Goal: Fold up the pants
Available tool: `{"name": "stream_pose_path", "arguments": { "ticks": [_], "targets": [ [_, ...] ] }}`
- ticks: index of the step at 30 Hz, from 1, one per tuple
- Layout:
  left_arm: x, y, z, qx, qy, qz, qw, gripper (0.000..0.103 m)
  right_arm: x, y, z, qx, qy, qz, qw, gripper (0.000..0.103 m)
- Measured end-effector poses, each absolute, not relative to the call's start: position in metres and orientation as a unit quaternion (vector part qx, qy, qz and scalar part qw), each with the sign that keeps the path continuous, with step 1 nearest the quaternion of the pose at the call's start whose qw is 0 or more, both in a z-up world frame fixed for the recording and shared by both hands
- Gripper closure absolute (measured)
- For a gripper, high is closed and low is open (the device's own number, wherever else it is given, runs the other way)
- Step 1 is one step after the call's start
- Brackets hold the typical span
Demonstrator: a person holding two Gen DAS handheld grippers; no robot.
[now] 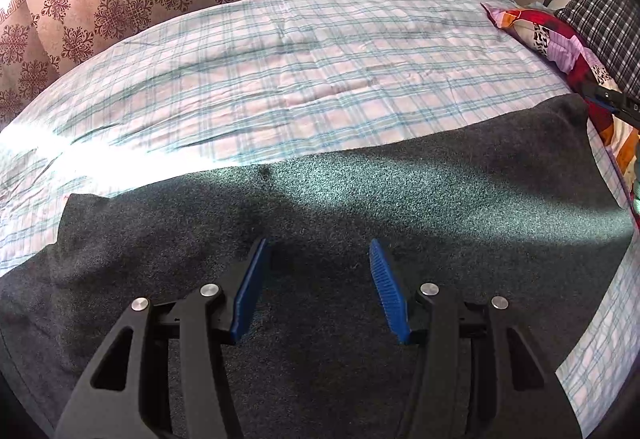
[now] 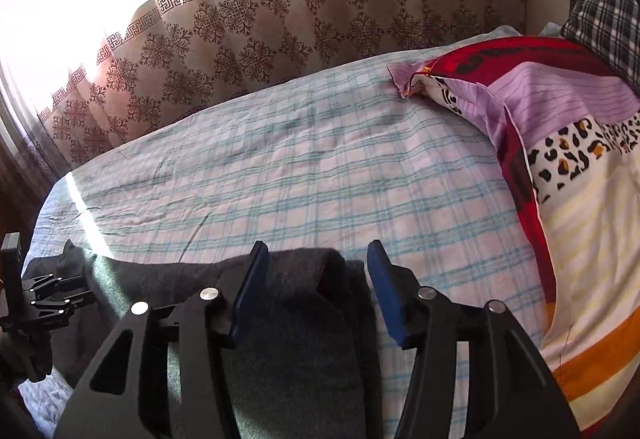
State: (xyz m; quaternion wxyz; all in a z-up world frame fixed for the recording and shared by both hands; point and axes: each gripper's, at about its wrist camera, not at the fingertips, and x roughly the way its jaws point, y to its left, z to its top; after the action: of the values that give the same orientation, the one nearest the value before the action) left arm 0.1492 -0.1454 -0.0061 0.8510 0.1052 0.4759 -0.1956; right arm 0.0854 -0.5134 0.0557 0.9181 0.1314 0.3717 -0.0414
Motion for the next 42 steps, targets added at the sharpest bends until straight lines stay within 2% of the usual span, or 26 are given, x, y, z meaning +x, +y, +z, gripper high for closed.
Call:
{"name": "stream_pose_path", "arguments": {
  "ticks": [6,8,10,13,19,26,34,39,40,42],
  "targets": [
    [0.153,-0.142,-0.009,0.095,0.483,-0.197,0.848,0.049,0.11,-0.501,0.035,0.092,0.41,-0.017,0.907,0.058],
    [0.154,-0.142,-0.01,0.097,0.483,-0.196,0.848,0.049,0.102,-0.503,0.039,0.099,0.4,-0.007,0.911,0.074],
    [0.155,-0.142,-0.01,0.098,0.484,-0.195,0.848,0.049,0.089,-0.503,0.047,0.102,0.389,0.008,0.916,0.084],
    [0.154,-0.142,-0.011,0.099,0.483,-0.191,0.849,0.049,0.059,-0.497,0.06,0.104,0.37,0.028,0.923,0.09],
    [0.146,-0.137,-0.011,0.104,0.481,-0.183,0.851,0.049,-0.019,-0.487,0.08,0.136,0.328,0.039,0.934,0.09],
    [0.132,-0.119,-0.019,0.101,0.49,-0.17,0.849,0.049,-0.052,-0.486,0.065,0.168,0.33,0.015,0.929,0.09],
    [0.153,-0.105,-0.014,0.074,0.48,-0.136,0.864,0.049,0.022,-0.487,0.074,0.11,0.31,-0.053,0.943,0.09],
    [0.166,-0.105,-0.021,0.084,0.483,-0.134,0.861,0.048,0.086,-0.484,0.045,0.049,0.351,-0.107,0.929,0.089],
    [0.166,-0.105,-0.023,0.084,0.485,-0.135,0.86,0.048,0.095,-0.488,0.033,0.05,0.366,-0.123,0.921,0.086],
    [0.165,-0.104,-0.021,0.085,0.485,-0.141,0.859,0.047,0.103,-0.492,0.021,0.035,0.38,-0.164,0.909,0.065]
  ]
}}
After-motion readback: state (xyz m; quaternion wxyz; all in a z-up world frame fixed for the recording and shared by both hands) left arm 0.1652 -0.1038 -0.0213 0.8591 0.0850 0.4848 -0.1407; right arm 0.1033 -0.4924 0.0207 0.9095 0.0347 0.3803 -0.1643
